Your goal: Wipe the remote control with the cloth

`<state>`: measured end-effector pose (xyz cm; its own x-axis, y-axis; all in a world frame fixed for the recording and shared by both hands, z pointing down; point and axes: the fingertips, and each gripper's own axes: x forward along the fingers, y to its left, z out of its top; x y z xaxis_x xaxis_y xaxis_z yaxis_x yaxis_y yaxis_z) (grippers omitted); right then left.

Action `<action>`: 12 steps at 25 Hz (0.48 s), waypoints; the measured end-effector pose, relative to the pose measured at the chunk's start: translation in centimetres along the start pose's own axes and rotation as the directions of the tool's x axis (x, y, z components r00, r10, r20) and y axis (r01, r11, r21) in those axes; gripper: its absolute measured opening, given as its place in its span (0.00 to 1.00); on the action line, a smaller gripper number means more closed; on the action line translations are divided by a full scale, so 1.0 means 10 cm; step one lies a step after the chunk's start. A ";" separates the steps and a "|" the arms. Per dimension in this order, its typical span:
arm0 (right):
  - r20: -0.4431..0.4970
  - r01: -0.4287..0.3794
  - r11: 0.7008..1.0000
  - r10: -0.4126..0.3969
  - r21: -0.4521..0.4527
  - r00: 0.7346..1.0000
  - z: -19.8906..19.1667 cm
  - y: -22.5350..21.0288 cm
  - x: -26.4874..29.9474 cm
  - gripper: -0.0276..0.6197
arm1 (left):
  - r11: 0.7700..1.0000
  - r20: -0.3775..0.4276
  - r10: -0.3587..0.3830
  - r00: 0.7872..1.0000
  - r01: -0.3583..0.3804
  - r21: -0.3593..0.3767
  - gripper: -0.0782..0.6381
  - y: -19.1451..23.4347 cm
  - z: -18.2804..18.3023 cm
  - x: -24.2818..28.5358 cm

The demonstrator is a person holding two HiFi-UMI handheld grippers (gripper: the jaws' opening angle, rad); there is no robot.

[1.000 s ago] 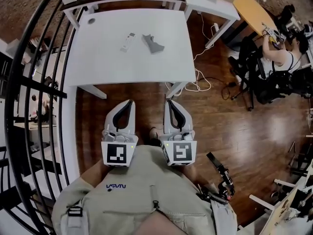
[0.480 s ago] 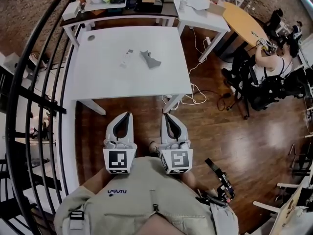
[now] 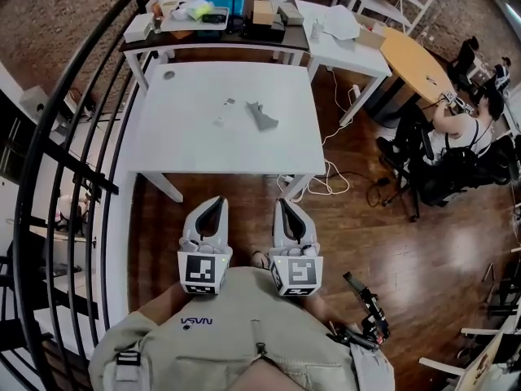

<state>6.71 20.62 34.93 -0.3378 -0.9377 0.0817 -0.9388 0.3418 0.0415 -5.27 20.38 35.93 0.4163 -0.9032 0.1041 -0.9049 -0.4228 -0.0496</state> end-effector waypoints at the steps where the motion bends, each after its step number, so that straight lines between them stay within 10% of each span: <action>1: 0.002 -0.001 1.000 0.001 0.002 1.000 0.00 0.00 -0.01 0.05 | 1.000 0.011 0.007 1.000 -0.006 -0.016 0.12 -0.02 0.04 -0.01; 12: -0.004 0.005 1.000 -0.005 -0.001 1.000 -0.03 -0.02 -0.05 0.05 | 1.000 0.002 -0.013 1.000 0.013 0.008 0.12 -0.04 -0.06 -0.01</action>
